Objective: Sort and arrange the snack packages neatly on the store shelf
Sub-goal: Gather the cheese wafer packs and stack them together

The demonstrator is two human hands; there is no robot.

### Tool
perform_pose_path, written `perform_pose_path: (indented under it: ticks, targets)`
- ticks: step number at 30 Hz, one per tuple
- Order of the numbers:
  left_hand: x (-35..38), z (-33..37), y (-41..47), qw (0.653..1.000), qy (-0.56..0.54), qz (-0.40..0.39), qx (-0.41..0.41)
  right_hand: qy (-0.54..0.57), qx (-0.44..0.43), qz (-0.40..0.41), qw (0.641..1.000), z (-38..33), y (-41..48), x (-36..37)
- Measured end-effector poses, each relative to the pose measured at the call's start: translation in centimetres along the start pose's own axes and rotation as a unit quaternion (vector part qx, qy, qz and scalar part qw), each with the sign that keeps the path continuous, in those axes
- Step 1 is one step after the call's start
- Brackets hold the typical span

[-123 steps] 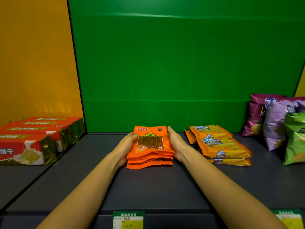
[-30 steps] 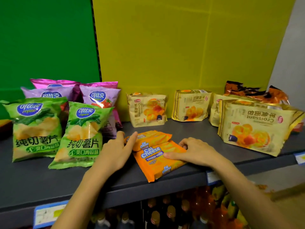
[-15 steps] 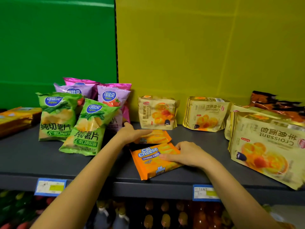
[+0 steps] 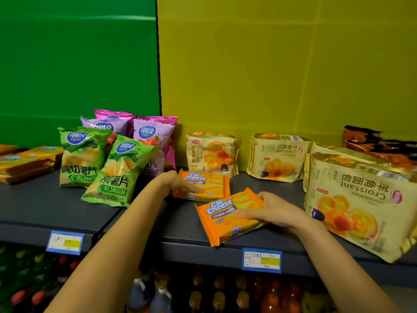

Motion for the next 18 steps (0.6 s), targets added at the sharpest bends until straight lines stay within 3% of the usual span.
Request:
perform_pose_path:
  ticks: [2, 6, 12, 18]
  targets:
    - [0.0, 0.0, -0.3, 0.997, -0.047, -0.055, 0.008, 0.043, -0.007, 0.014, 0.999, 0.4, 0.1, -0.6]
    - [-1.5, -0.3, -0.7, 0.985, -0.167, -0.024, 0.048, 0.096, -0.002, 0.077, 0.992, 1.8, 0.3, -1.9]
    - [-9.5, -0.1, -5.2, 0.943, -0.279, 0.106, 0.145, 0.130, -0.105, 0.219, 0.961, -2.5, -0.2, -3.7]
    - [-23.4, -5.6, -10.4, 0.905, -0.287, 0.270, 0.164, 0.190, -0.165, 0.206, 0.946, -9.4, -0.8, 0.5]
Point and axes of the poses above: each hand's wrist, its own y-axis towards the middle knuckle, its own x-axis out of the palm, z = x × y, the point moved 6 cm from there along y, towards the middle knuckle, and after that the axes turned 15 degrees about z, right-handed, at the moved point
